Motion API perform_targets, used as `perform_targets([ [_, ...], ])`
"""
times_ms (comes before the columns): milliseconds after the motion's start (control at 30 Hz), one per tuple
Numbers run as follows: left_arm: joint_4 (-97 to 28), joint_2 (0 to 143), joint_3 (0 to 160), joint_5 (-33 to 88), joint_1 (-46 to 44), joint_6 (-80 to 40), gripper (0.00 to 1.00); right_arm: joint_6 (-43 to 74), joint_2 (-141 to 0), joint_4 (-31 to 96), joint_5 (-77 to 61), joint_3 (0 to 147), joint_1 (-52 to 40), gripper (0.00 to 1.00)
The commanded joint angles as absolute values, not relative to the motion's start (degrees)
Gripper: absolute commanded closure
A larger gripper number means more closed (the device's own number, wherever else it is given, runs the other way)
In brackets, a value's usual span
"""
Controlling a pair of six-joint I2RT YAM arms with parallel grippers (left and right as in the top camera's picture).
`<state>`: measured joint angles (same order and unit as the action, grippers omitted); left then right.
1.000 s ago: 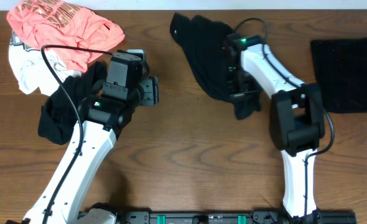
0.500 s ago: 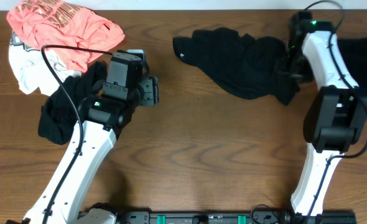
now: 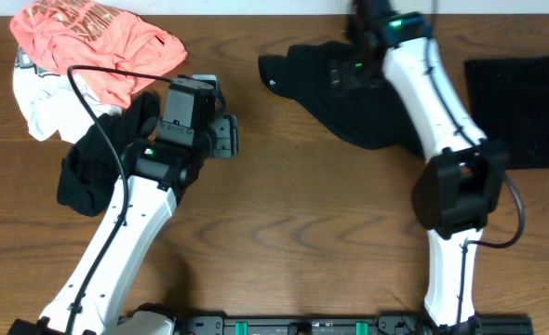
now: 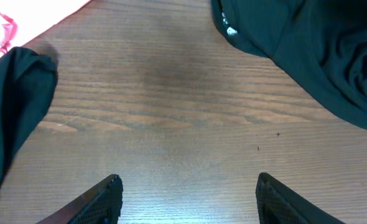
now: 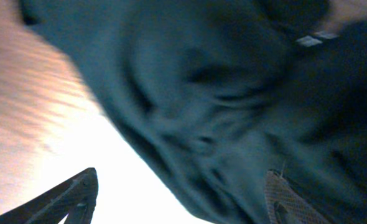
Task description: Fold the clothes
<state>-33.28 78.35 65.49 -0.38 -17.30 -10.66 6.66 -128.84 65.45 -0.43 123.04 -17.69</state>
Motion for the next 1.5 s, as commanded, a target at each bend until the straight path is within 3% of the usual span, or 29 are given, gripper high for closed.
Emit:
perform_targets([
  [0, -33.65, 78.46, 65.87, -1.08, -16.45, -10.79, 0.31, 6.52, -129.56, 64.88, -0.45, 122.5, -19.22, 0.19],
  [333, -35.14, 78.46, 65.87, -1.04, -11.7, -10.83, 0.31, 6.52, -136.16, 64.88, -0.47, 122.5, -22.39, 0.32],
  [700, -35.35, 78.46, 65.87, -1.04, -11.16, -10.81, 0.31, 5.02, -141.03, 64.73, -0.01, 122.5, -24.12, 0.4],
  [833, -35.38, 78.46, 65.87, -1.04, -11.16, -10.83, 0.31, 5.02, -141.14, 64.66, 1.85, 122.5, -23.94, 0.48],
  [1033, -34.85, 78.85, 65.87, -1.04, -11.16, -10.81, 0.31, 3.9, -141.47, 65.63, 6.24, 122.43, -23.97, 0.49],
  [1133, -34.22, 79.94, 65.87, -1.04, -11.16, -10.81, 0.31, 3.51, -141.56, 66.59, 7.18, 122.39, -23.97, 0.61],
  [1200, -34.11, 81.08, 65.87, -1.04, -11.16, -10.81, 0.31, 3.25, -141.56, 67.37, 7.31, 122.39, -23.97, 0.78],
  [1233, -34.13, 81.67, 65.87, -1.04, -11.16, -10.81, 0.31, 2.96, -141.56, 67.72, 7.35, 122.39, -23.97, 0.82],
  [1467, -33.93, 84.51, 65.87, -1.06, -11.16, -10.79, 0.31, 2.66, -141.56, 69.25, 7.51, 122.39, -23.97, 0.85],
])
